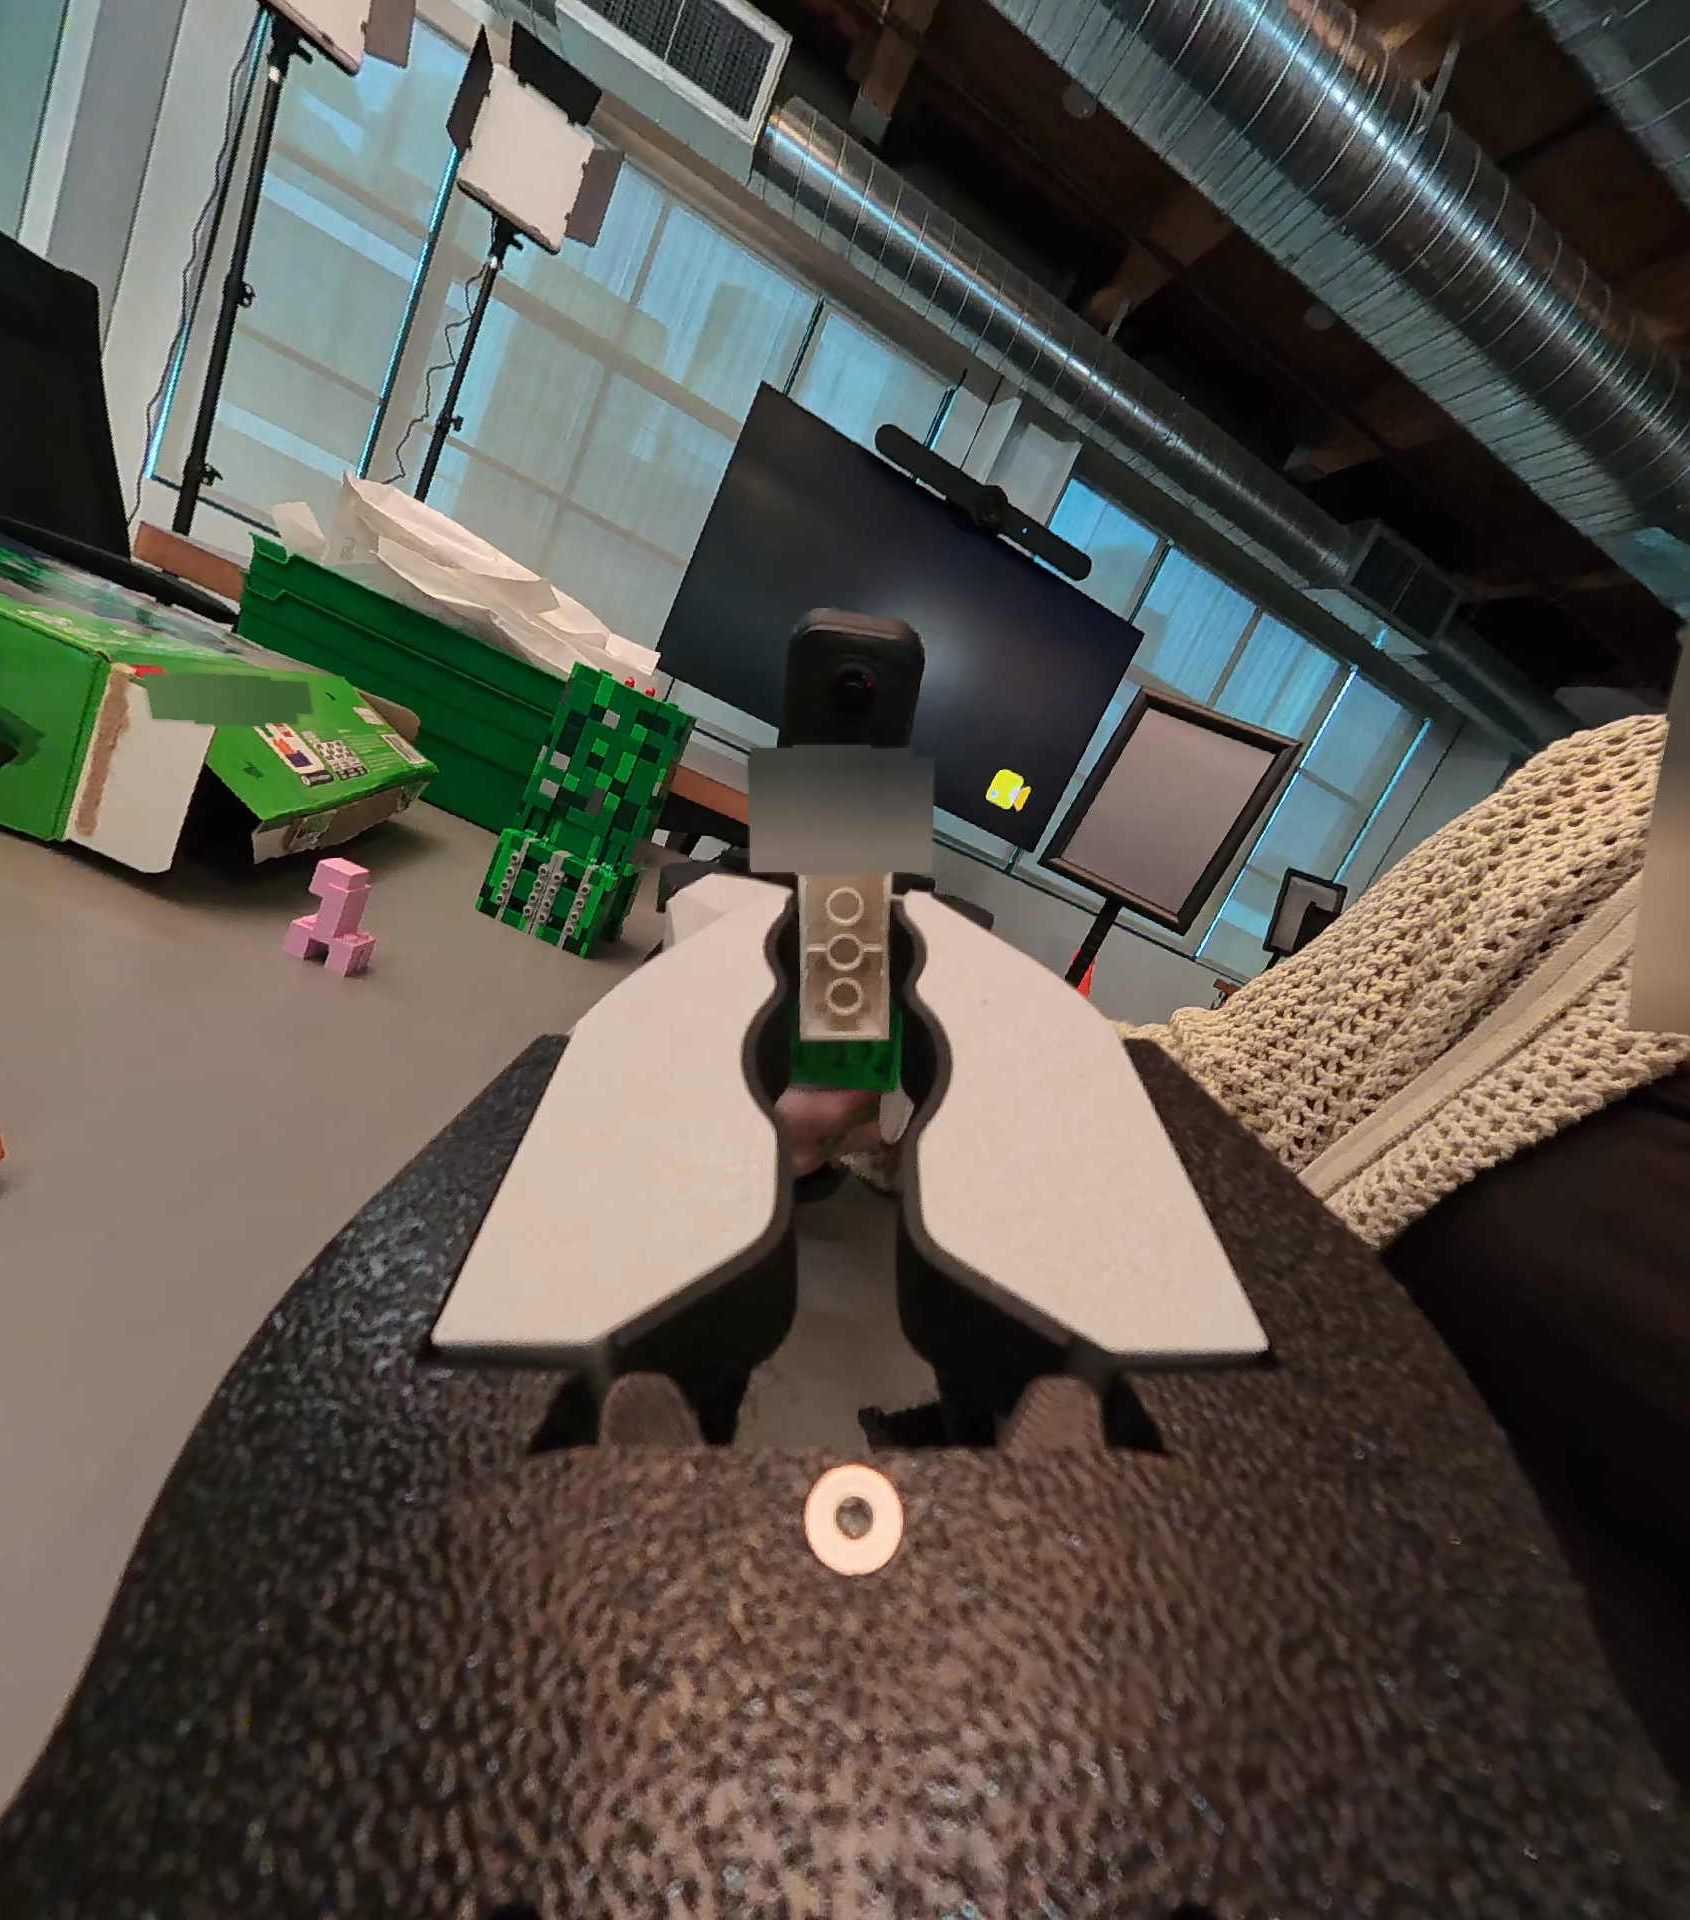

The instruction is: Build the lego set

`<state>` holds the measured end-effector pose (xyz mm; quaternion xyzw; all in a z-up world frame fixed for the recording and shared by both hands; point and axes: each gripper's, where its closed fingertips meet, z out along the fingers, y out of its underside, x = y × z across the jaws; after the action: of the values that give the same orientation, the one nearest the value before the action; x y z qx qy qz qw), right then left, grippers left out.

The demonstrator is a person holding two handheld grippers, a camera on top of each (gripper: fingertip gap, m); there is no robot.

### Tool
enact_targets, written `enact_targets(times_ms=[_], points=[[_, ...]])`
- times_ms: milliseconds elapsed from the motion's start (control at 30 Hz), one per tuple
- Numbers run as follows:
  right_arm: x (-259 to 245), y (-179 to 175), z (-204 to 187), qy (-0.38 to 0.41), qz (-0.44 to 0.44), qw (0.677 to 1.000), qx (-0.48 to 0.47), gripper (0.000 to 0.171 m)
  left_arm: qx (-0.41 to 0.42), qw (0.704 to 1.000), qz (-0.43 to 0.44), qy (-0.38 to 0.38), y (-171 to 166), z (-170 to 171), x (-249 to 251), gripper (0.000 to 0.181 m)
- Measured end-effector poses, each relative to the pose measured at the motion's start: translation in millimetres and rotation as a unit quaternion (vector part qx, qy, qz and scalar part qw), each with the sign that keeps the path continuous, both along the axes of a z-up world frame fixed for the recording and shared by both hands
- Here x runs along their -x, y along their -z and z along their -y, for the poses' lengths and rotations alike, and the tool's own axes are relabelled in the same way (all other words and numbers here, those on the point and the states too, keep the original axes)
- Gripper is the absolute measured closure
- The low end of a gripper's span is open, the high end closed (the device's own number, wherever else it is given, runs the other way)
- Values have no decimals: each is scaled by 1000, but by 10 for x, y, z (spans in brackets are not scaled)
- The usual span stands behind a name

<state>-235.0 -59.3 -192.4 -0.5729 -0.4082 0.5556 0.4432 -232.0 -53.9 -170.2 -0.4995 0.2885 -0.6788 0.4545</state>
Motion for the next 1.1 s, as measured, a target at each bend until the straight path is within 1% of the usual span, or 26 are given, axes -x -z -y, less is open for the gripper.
enact_targets(times_ms=[233,433,867,933,967,1033,1100], points=[[-23,36,-37,9,8,1000,-6,138,8,999,32,-7,-73,-40,94,166],[-77,-15,-80,19,-6,1000,-2,139,6,1000,28,-9,-64,-46,103,166],[-93,-7,-91,24,2,1000,-10,138,8,1000,26,-13,-63,-58,109,166],[-137,-17,-128,35,5,999,-18,138,5,1000,-4,-26,-11,-93,100,166],[-165,-23,-155,43,6,999,-23,138,-1,999,-38,-39,51,-122,87,166],[-235,-21,-229,66,13,997,-36,139,-30,987,-140,-72,235,-185,67,166],[-302,-6,-300,87,21,995,-47,139,-67,965,-233,-97,398,-230,64,166]])
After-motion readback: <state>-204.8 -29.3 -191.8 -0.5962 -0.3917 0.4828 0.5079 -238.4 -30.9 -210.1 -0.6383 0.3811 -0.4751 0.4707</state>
